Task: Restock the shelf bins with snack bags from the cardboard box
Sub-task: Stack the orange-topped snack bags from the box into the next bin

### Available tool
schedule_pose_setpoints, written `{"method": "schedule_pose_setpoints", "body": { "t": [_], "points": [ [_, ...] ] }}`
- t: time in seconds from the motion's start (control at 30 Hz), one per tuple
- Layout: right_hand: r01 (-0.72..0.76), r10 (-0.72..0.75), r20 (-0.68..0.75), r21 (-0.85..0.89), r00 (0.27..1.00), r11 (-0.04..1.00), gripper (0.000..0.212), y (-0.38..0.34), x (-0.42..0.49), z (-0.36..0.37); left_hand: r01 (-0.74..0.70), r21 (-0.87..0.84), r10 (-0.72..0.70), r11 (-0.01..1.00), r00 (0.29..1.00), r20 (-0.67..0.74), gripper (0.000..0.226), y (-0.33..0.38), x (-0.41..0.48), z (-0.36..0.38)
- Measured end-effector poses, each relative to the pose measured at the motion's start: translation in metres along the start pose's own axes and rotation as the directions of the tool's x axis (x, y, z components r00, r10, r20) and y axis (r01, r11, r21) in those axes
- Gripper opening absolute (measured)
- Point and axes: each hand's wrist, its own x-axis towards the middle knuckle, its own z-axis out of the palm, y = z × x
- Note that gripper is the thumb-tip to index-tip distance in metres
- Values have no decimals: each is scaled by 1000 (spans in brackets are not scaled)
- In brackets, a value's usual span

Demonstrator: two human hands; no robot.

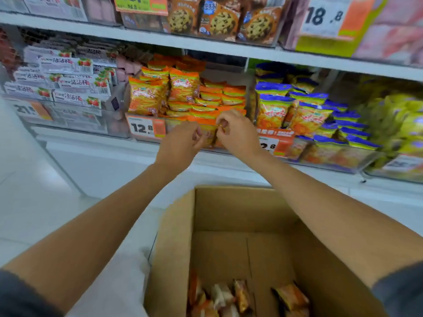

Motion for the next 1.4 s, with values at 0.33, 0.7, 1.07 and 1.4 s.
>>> {"method": "schedule_pose_setpoints", "body": {
  "t": [0.33, 0.7, 1.07, 1.4],
  "points": [
    [-405, 387, 505, -79, 771, 911, 17, 105, -221, -2, 241, 19, -210, 970, 804, 556, 14, 48, -127, 148],
    [-690, 476, 856, -221, 202, 689, 34, 191, -359, 58, 439, 336, -482, 833, 281, 830, 23, 11, -239, 269],
    [-880, 588, 791, -147, 170, 452, 37, 208, -372, 30, 641, 310, -541, 702, 197, 818, 51, 45, -284, 329],
    [-986, 465, 884, 112, 43, -122, 50, 183, -357, 40, 924, -198, -438, -327, 38, 898, 60, 66, -237, 282]
  ]
}}
